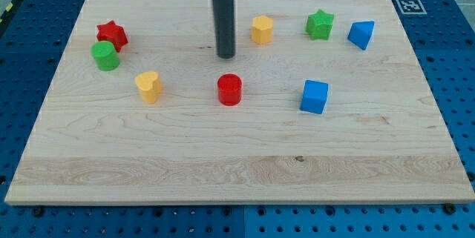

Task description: Move red circle closer to the yellow heart

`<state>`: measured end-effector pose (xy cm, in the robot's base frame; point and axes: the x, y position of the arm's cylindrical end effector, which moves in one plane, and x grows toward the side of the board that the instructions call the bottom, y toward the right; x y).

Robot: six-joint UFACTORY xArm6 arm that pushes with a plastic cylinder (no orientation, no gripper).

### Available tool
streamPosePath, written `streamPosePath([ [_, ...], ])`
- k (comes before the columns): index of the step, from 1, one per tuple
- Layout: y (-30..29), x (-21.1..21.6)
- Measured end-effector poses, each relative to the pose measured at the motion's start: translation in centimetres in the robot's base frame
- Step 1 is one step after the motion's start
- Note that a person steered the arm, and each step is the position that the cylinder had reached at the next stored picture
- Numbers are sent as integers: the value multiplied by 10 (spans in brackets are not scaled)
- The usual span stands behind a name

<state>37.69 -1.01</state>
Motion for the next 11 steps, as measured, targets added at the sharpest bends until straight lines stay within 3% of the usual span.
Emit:
streamPosePath([
  [4, 22, 88],
  [11, -63, 88],
])
